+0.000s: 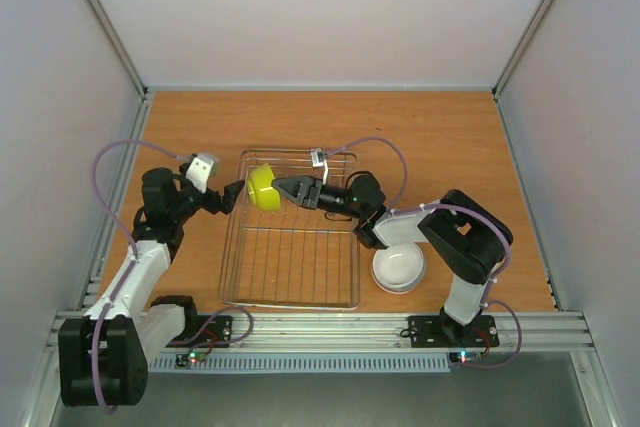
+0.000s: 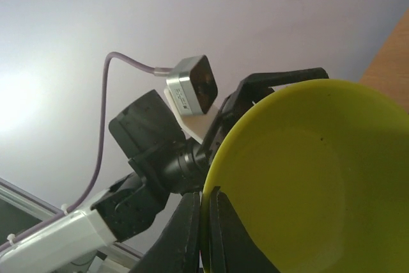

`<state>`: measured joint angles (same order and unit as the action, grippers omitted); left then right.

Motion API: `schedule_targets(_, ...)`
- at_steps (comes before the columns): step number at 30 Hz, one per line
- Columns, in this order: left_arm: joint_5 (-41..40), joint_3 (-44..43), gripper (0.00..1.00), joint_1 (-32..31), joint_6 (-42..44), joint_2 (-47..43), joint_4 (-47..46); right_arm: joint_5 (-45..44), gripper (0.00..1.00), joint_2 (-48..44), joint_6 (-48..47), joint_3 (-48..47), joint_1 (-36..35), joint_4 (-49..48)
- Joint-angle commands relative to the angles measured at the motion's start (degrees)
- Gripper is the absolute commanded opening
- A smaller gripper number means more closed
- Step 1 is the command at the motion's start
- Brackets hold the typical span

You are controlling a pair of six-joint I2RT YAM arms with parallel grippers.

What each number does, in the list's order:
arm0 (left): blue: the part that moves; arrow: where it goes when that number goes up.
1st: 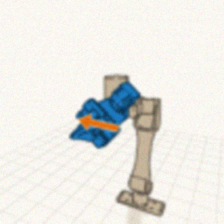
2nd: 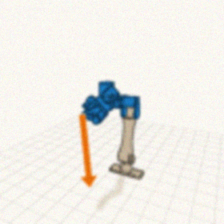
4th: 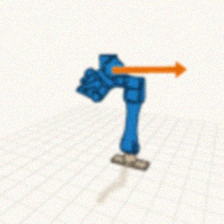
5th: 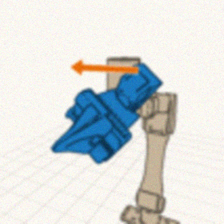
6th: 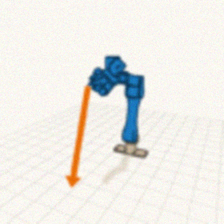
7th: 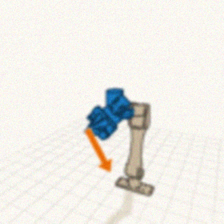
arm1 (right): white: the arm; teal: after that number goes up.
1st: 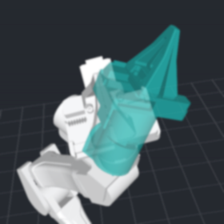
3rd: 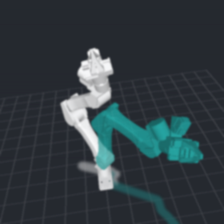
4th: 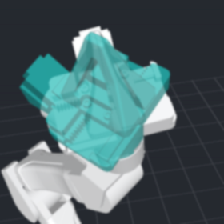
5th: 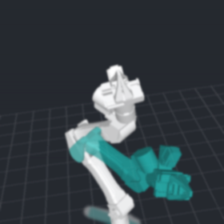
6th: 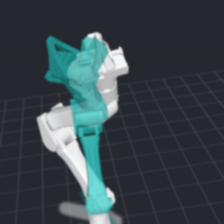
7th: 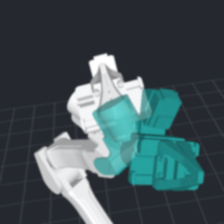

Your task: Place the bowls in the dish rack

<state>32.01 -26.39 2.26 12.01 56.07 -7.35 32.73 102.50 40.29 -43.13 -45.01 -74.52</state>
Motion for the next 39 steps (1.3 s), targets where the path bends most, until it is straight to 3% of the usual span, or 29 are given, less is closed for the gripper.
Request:
schedule_targets(1,3.7,-1.9,0.99,0.7,0.6,-0.8,0.8,-0.9,0.01,-1.6,-0.5,1.3,-0.4,-3.5)
schedule_targets(6,9.6,-4.3,0.99,0.9,2.3,-0.3,5.9,0.1,0.01,-2.1,0.1,2.2,-0.4,-2.9)
schedule_targets(9,8.7,-6.7,0.99,0.9,3.2,-0.5,10.2,0.4,0.01,-4.4,-2.5,2.6,-0.5,5.4)
schedule_targets(11,7.0,-8.9,0.99,0.9,3.7,-0.4,12.5,-0.2,0.01,-8.1,-8.0,1.5,-1.2,17.5)
schedule_targets(13,4.9,-11.0,0.99,0.7,3.9,0.0,14.9,-3.2,0.01,-13.2,-16.9,-1.6,-2.9,36.3)
schedule_targets(18,1.5,-16.6,0.99,-0.1,5.7,2.7,22.6,-15.9,0.01,-22.7,-38.1,-12.7,-8.8,76.6)
schedule_targets(22,-1.1,-22.6,0.99,-1.7,8.5,5.9,30.3,-25.8,0.01,-24.0,-47.7,-19.5,-13.3,92.9)
schedule_targets(27,-0.1,-32.2,0.99,-2.0,12.3,7.5,42.5,-35.5,0.01,-21.7,-52.9,-24.4,-18.4,101.7)
schedule_targets(33,6.1,-43.8,0.99,-4.5,16.1,9.7,60.1,-47.6,0.01,-17.2,-57.0,-26.8,-24.3,104.5)
schedule_targets(39,1.8,-47.0,0.99,-8.8,17.5,14.7,69.6,-58.8,0.01,-11.7,-61.0,-30.1,-29.3,107.0)
